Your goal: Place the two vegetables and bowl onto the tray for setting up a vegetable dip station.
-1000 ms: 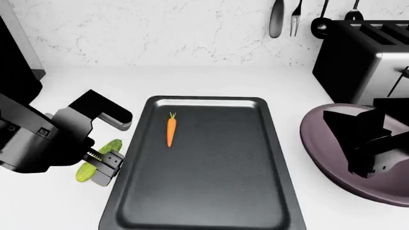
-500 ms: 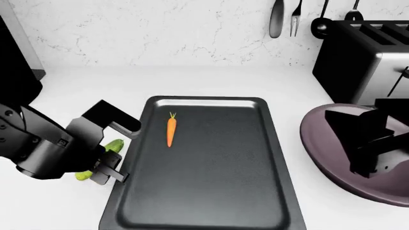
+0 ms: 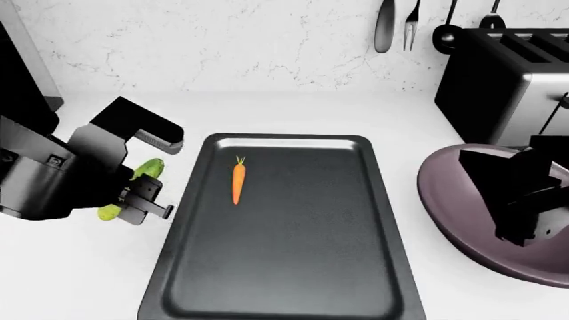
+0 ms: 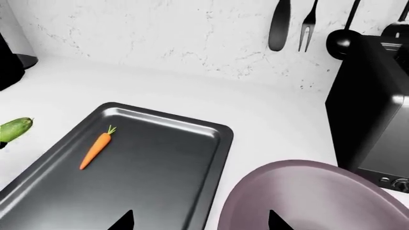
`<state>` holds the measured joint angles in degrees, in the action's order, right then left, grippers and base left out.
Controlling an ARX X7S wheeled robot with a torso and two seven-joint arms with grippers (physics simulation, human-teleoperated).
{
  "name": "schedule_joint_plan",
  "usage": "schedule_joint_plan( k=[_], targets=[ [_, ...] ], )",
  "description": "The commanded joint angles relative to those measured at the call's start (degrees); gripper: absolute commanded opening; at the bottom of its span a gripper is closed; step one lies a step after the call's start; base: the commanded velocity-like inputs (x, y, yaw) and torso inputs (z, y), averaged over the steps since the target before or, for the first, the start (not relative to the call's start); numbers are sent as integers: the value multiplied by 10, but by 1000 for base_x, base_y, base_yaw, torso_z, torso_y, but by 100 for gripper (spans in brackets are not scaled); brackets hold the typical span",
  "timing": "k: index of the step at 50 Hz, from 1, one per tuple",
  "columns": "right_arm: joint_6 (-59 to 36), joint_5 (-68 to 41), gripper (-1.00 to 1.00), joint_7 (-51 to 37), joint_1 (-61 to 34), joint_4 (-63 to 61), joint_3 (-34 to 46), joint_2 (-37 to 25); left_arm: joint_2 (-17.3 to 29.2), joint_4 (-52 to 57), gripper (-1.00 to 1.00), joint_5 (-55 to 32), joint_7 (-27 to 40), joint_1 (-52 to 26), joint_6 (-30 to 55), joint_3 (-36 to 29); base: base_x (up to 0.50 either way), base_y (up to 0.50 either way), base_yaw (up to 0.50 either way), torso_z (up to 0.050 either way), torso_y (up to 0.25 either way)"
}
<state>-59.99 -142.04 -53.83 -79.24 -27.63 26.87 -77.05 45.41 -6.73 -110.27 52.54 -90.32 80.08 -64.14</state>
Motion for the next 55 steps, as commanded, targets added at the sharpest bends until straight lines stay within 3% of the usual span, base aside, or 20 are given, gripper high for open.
schedule_joint_plan(
  k=[1,5,10,17,32,42,55],
  targets=[
    [2,-5,100,-2,-1,1,-2,-3,-56,-24,-100,-62,29,-136,16,19,0,0,0,0,0],
    [-4,-7,100,-10,-8,3,3,5,-94,-44,-100,-128,39,-149,-5,13,0,0,0,0,0],
    [-2,-12,100,-14,-10,4,4,6,-141,-63,-100,-151,30,-127,-30,4,0,0,0,0,0],
    [-9,-13,100,-21,-14,6,12,17,-224,-123,-100,-66,-53,-114,-42,4,0,0,0,0,0],
    [-10,-8,100,-23,-14,10,15,25,-342,-251,-100,110,-235,-76,-90,-54,0,0,0,0,0],
    [-2,2,100,-1,3,7,3,12,-374,-306,-100,173,-308,-56,-108,-100,0,0,0,0,0],
    [0,5,100,6,9,6,-1,7,-375,-300,-100,182,-327,-52,-122,-103,0,0,0,0,0]
  ],
)
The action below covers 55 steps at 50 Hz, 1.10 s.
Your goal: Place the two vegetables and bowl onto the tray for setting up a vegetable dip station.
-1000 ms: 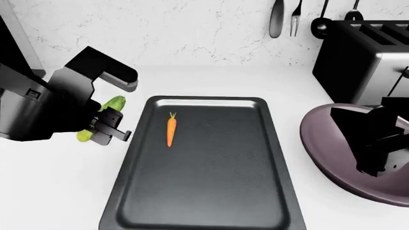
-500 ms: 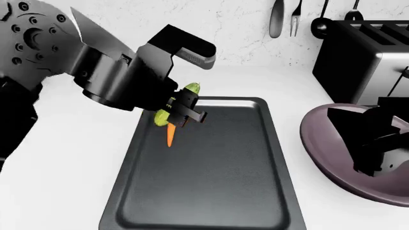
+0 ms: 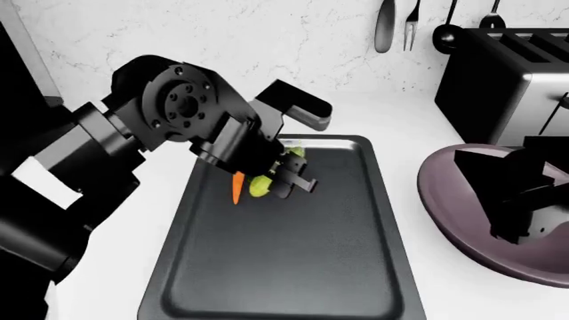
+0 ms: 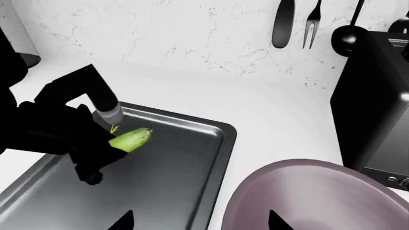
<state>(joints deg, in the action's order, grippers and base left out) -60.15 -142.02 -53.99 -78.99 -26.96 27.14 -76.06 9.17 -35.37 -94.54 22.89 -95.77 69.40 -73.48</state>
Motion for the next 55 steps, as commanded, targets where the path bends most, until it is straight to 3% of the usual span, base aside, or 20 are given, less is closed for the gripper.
schedule_joint_plan(
  k=[1,9,10,23,36,46,55],
  targets=[
    [2,6,100,8,8,-1,-4,-3,-12,-12,-100,25,-31,2,-14,-10,0,0,0,0,0],
    [11,5,100,16,19,-8,-10,-15,-5,3,-100,34,-41,-3,-25,-10,0,0,0,0,0],
    [11,4,100,15,18,-8,-9,-14,-4,6,100,27,-34,-6,-22,-6,0,0,0,0,0],
    [14,-2,100,11,16,-10,-11,-15,30,50,100,-17,16,-28,-10,26,0,0,0,0,0],
    [-6,-35,100,-18,-18,-14,-9,-19,162,225,100,-250,251,-104,30,94,0,0,0,0,0],
    [-28,-93,100,-74,-77,-10,6,-10,227,326,100,-346,344,-163,-3,126,0,0,0,0,0],
    [-30,-99,100,-73,-80,-15,1,-21,272,404,100,-411,416,-230,-31,149,0,0,0,0,0]
  ],
)
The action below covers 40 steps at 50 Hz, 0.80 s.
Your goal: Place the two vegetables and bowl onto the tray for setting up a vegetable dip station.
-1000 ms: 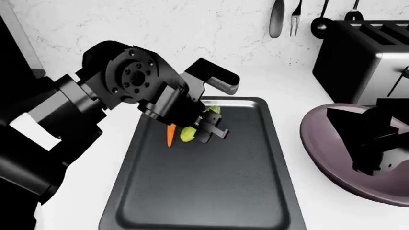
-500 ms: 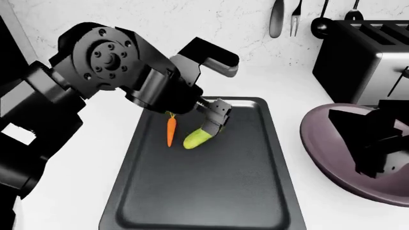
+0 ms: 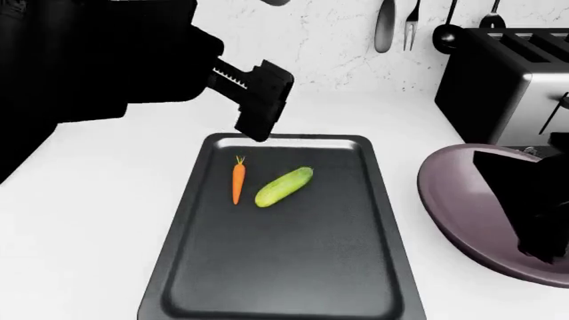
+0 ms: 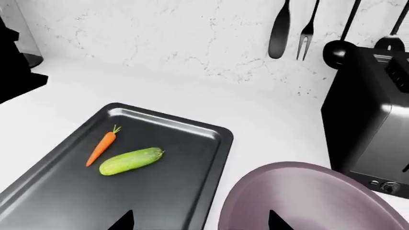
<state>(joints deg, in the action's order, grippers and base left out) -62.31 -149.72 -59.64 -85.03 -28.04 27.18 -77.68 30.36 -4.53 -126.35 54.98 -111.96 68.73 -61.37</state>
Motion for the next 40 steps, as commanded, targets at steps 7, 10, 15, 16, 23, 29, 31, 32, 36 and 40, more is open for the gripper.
schedule_joint_plan(
  k=[7,10,15,16,23,29,31,32,36,40],
  targets=[
    [-11,-50,100,-49,-40,-12,14,-1,107,175,100,-145,145,-95,-56,43,0,0,0,0,0],
    [-22,-85,100,-99,-76,-2,38,9,120,197,100,-145,156,-107,-63,55,0,0,0,0,0],
    [-30,-205,100,-263,-193,45,121,37,138,233,100,-161,172,-114,-74,61,0,0,0,0,0],
    [-42,-231,100,-294,-218,58,143,36,141,238,100,-164,176,-118,-74,61,0,0,0,0,0],
    [-68,-277,100,-300,-452,99,378,-4,145,253,100,-164,179,-127,-72,69,0,0,0,0,0],
    [-65,-284,100,-300,-483,95,413,-4,148,249,100,-155,173,-127,-66,74,0,0,0,0,0],
    [-64,-286,100,-303,-499,96,432,-7,153,250,100,-155,173,-127,-67,77,0,0,0,0,0],
    [-64,-287,100,-303,-499,96,432,-8,153,250,100,-154,174,-126,-68,77,0,0,0,0,0],
    [-69,-277,100,-304,-499,93,446,-21,159,259,100,-154,171,-118,-74,82,0,0,0,0,0],
    [-81,-267,100,-304,-500,101,452,-26,162,258,100,-156,173,-122,-72,81,0,0,0,0,0]
  ],
)
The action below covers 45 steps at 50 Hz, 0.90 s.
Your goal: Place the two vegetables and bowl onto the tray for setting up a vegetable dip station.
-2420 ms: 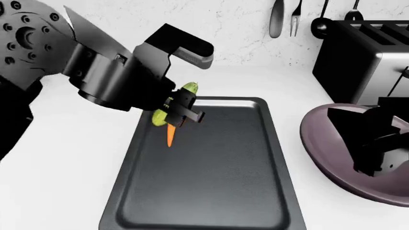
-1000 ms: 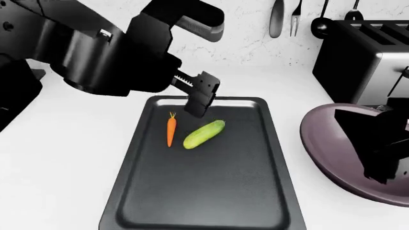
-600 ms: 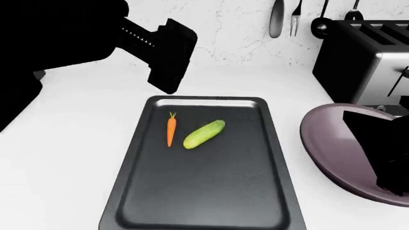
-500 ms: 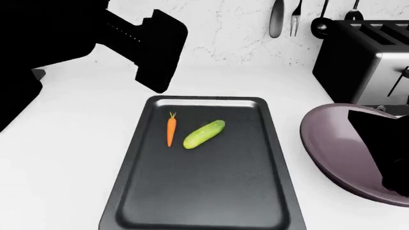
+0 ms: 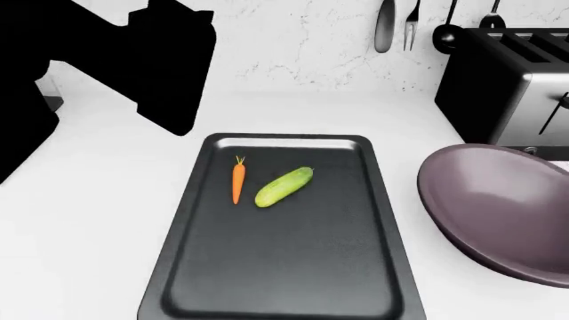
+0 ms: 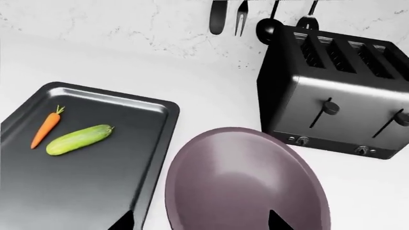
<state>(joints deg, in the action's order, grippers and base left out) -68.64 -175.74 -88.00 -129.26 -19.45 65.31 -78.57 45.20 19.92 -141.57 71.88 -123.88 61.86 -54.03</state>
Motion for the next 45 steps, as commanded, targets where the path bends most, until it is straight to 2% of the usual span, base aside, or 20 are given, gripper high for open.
schedule_joint_plan(
  k=[1,11,20,24,27,30,38,43,45],
  targets=[
    [-24,-1,100,-20,-57,18,76,-22,14,15,100,-6,6,-2,-4,6,0,0,0,0,0],
    [-78,48,100,-20,-57,78,65,-39,7,14,100,5,0,5,-5,8,0,0,0,0,0],
    [-85,61,100,-19,-53,91,89,-51,8,22,100,22,-6,20,-10,12,0,0,0,0,0],
    [-87,91,100,2,-32,94,79,-54,6,23,100,25,-9,25,-13,13,0,0,0,0,0],
    [-86,151,100,48,-10,101,72,-60,8,26,100,30,-10,30,-15,15,0,0,0,0,0],
    [-84,180,100,66,-3,115,63,-50,6,27,100,30,-10,32,-15,13,0,0,0,0,0],
    [-98,212,100,38,0,157,57,-31,4,24,100,47,-21,40,-13,16,0,0,0,0,0],
    [-90,208,100,-10,8,174,79,-43,7,29,100,49,-21,44,-14,15,0,0,0,0,0],
    [-76,197,100,-20,-45,166,151,-68,11,29,100,50,-23,47,-13,17,0,0,0,0,0]
  ],
)
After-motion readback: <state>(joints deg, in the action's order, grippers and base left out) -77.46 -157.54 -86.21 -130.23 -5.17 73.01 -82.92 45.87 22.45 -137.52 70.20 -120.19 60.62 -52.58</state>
